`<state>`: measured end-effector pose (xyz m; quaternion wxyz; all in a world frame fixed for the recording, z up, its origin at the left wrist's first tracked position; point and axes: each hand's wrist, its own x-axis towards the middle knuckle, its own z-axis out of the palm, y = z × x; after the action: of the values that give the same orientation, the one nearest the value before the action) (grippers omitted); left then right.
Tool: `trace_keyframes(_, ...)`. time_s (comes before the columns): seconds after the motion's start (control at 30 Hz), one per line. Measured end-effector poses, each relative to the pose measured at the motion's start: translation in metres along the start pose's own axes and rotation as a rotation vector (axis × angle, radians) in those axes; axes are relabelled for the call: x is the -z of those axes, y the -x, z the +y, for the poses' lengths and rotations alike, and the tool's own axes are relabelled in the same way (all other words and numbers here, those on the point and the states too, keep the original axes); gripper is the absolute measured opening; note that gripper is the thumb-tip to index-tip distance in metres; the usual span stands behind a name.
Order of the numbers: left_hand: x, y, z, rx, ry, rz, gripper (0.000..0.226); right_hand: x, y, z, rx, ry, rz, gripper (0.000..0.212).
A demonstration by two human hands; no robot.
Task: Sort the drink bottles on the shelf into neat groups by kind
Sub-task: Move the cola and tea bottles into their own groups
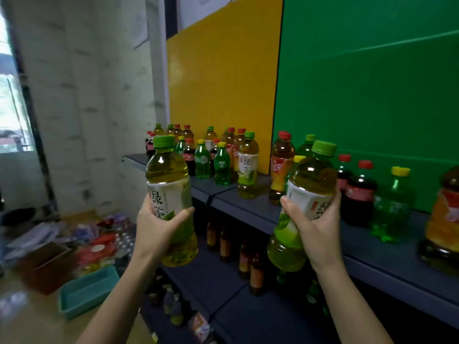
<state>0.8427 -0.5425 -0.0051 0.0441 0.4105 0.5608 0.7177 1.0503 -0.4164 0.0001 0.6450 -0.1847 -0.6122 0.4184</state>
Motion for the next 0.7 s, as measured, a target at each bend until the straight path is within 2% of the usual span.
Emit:
trace_keyframes(0.1,0.041,-0.025,-0.018,0.016,-0.026,0.012,0.058,-0.05,-0.002,0.019,0.004,-0.009,-0.03,0.072)
trace_keyframes(0.2,0.073,-0.05,-0.038,0.017,-0.029,0.034,0.048,-0.094,-0.008,0.036,-0.002,0.0,-0.056,0.079)
trace_keyframes(0.3,0.095,-0.078,-0.061,0.008,-0.047,0.065,0.039,-0.135,-0.019,0.054,-0.006,0.004,-0.086,0.075)
trace_keyframes(0.4,0.115,-0.108,-0.085,0.001,-0.074,0.056,0.045,-0.176,-0.033,0.076,-0.008,-0.005,-0.108,0.082)
trace_keyframes(0.53,0.138,-0.154,-0.12,0.013,-0.094,0.062,0.059,-0.23,-0.055,0.113,-0.001,-0.004,-0.131,0.08)
trace_keyframes(0.7,0.153,-0.229,-0.168,0.001,-0.079,0.079,0.058,-0.302,-0.094,0.168,-0.004,-0.014,-0.131,0.073)
